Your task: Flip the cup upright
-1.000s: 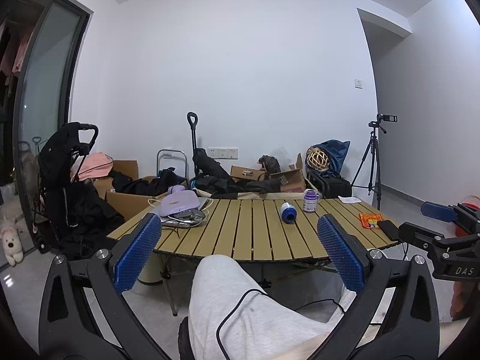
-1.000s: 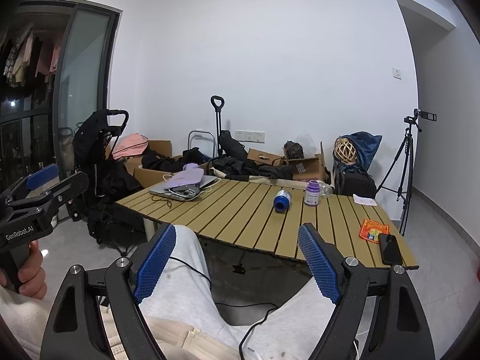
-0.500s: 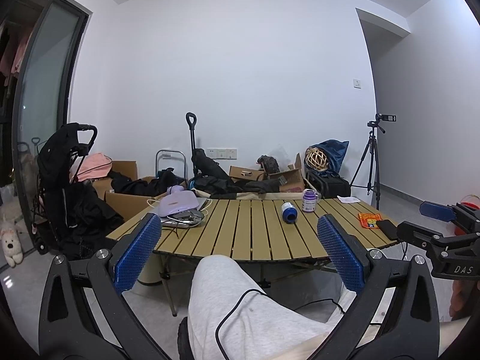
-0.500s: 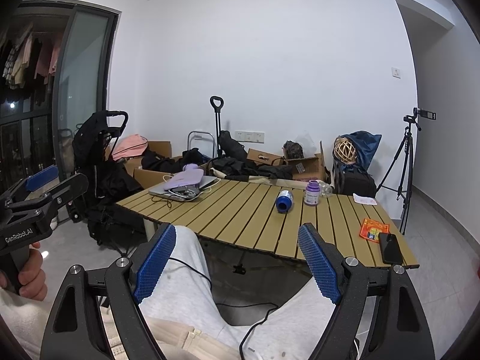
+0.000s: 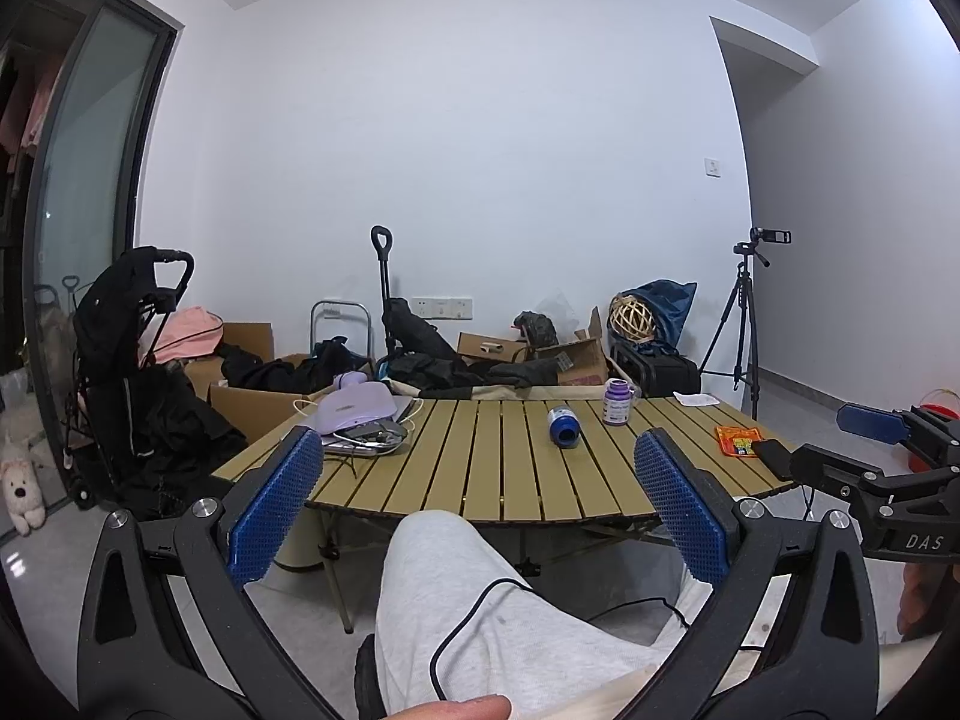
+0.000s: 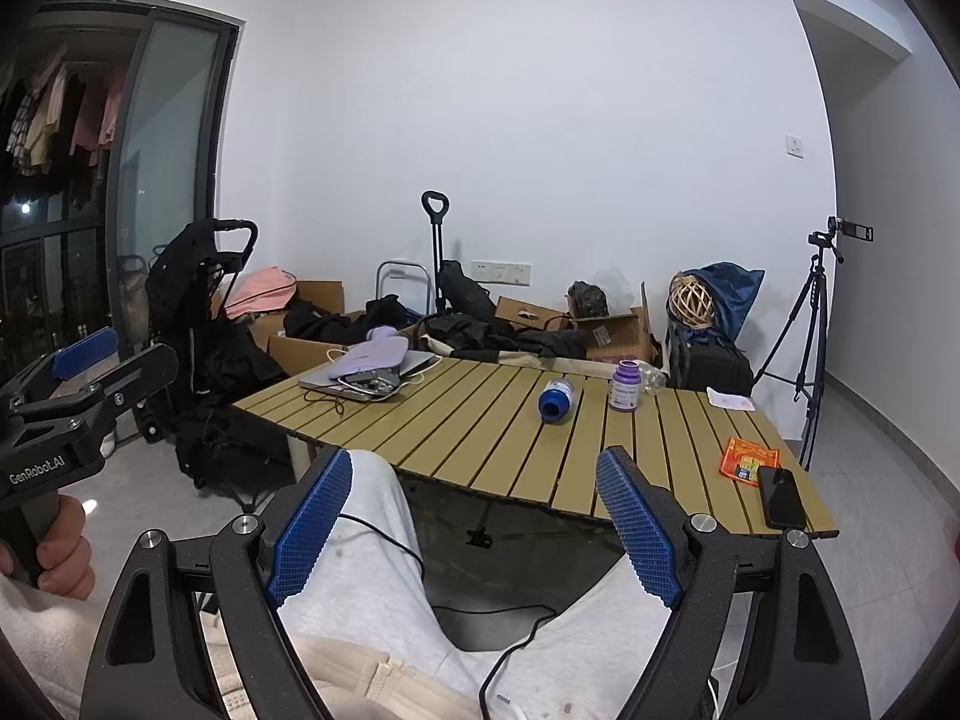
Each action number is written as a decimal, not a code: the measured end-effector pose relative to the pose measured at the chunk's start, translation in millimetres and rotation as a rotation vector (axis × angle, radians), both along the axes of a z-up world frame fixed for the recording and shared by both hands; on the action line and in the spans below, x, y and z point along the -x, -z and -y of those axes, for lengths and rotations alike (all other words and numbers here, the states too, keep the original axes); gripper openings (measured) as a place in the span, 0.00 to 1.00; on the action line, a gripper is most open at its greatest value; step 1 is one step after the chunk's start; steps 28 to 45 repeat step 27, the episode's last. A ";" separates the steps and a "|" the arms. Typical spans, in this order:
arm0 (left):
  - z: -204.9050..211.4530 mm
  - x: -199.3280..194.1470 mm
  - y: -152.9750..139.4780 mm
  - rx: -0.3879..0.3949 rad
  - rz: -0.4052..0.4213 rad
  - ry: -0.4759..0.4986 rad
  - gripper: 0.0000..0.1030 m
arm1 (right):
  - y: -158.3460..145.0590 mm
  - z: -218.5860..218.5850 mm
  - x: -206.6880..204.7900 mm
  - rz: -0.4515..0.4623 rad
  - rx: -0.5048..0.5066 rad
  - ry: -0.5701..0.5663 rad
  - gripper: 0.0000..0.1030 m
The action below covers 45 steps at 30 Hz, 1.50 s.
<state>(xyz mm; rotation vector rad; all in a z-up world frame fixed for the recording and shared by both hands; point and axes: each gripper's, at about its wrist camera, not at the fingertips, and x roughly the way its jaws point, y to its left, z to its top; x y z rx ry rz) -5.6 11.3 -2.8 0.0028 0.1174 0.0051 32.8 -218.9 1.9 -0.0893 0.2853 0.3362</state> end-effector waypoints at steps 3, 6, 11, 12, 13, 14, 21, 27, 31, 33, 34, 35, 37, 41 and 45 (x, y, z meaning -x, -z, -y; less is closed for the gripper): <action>-0.4 -0.1 -0.1 0.001 0.002 -0.002 1.00 | -0.2 0.4 0.3 0.002 0.002 -0.001 0.85; -0.4 0.0 0.0 0.001 0.001 -0.001 1.00 | -0.7 1.5 -0.8 0.001 0.001 -0.001 0.85; 0.5 0.5 -0.3 0.000 0.002 -0.001 1.00 | -0.7 1.7 -0.6 0.001 0.001 0.000 0.85; 0.2 0.2 -0.1 0.000 0.002 -0.001 1.00 | -0.3 0.8 -0.1 0.001 0.000 0.000 0.85; 0.0 0.0 -0.1 0.000 0.002 -0.001 1.00 | -0.6 1.8 -0.6 0.001 0.000 -0.001 0.85; 0.0 0.0 -0.1 0.000 0.002 -0.001 1.00 | -0.1 0.9 -0.2 0.001 0.001 -0.002 0.85; 0.0 0.0 0.1 0.001 0.001 0.000 1.00 | -0.5 1.5 -1.1 -0.002 0.000 0.000 0.85; 0.2 0.1 0.0 0.000 0.002 0.001 1.00 | -0.3 0.5 -0.9 -0.003 0.000 -0.001 0.85; 0.2 0.1 0.0 0.000 0.002 0.001 1.00 | -0.3 0.5 -0.9 -0.003 0.000 -0.001 0.85; 0.2 0.1 0.0 0.000 0.002 0.001 1.00 | -0.3 0.5 -0.9 -0.003 0.000 -0.001 0.85; 0.2 0.1 0.0 0.000 0.002 0.001 1.00 | -0.3 0.5 -0.9 -0.003 0.000 -0.001 0.85; 0.2 0.1 0.0 0.000 0.002 0.001 1.00 | -0.3 0.5 -0.9 -0.003 0.000 -0.001 0.85; 0.2 0.1 0.0 0.000 0.002 0.001 1.00 | -0.3 0.5 -0.9 -0.003 0.000 -0.001 0.85; 0.2 0.1 0.0 0.000 0.002 0.001 1.00 | -0.3 0.5 -0.9 -0.003 0.000 -0.001 0.85; 0.2 0.1 0.0 0.000 0.002 0.001 1.00 | -0.3 0.5 -0.9 -0.003 0.000 -0.001 0.85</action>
